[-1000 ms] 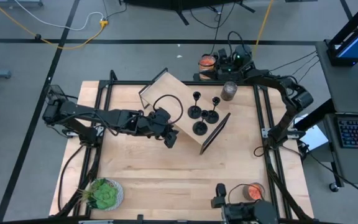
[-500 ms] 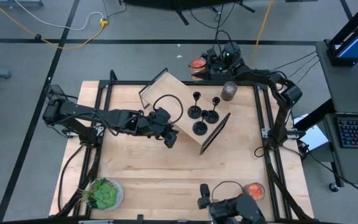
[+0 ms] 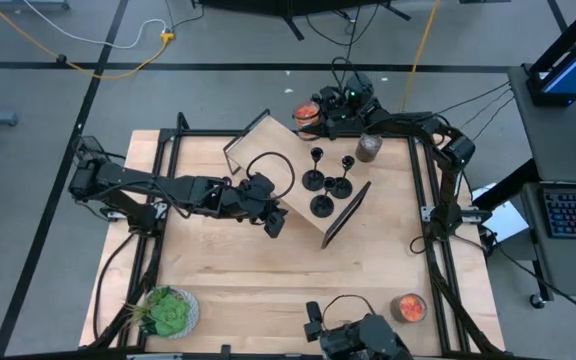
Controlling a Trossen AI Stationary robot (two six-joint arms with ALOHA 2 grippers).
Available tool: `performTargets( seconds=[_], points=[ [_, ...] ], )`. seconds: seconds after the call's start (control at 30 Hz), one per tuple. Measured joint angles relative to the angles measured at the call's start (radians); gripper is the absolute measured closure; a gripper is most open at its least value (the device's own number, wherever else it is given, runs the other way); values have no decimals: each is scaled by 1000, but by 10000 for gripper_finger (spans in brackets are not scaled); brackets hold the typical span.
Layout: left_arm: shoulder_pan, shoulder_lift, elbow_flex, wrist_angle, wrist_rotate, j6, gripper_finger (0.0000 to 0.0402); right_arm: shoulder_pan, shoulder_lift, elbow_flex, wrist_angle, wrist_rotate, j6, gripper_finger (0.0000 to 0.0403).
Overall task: Pick & Place candle stick holders
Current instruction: Put the left orange scented candle on the shelf
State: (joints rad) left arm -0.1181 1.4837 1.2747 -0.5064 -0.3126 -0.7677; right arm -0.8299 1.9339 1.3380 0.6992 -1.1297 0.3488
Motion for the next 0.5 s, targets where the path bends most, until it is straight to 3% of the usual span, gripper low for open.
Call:
performTargets(
  seconds=[0.5],
  points=[
    [0, 0, 0, 0, 0, 1, 213, 47, -1, 0, -44, 7, -55, 69]
  ],
)
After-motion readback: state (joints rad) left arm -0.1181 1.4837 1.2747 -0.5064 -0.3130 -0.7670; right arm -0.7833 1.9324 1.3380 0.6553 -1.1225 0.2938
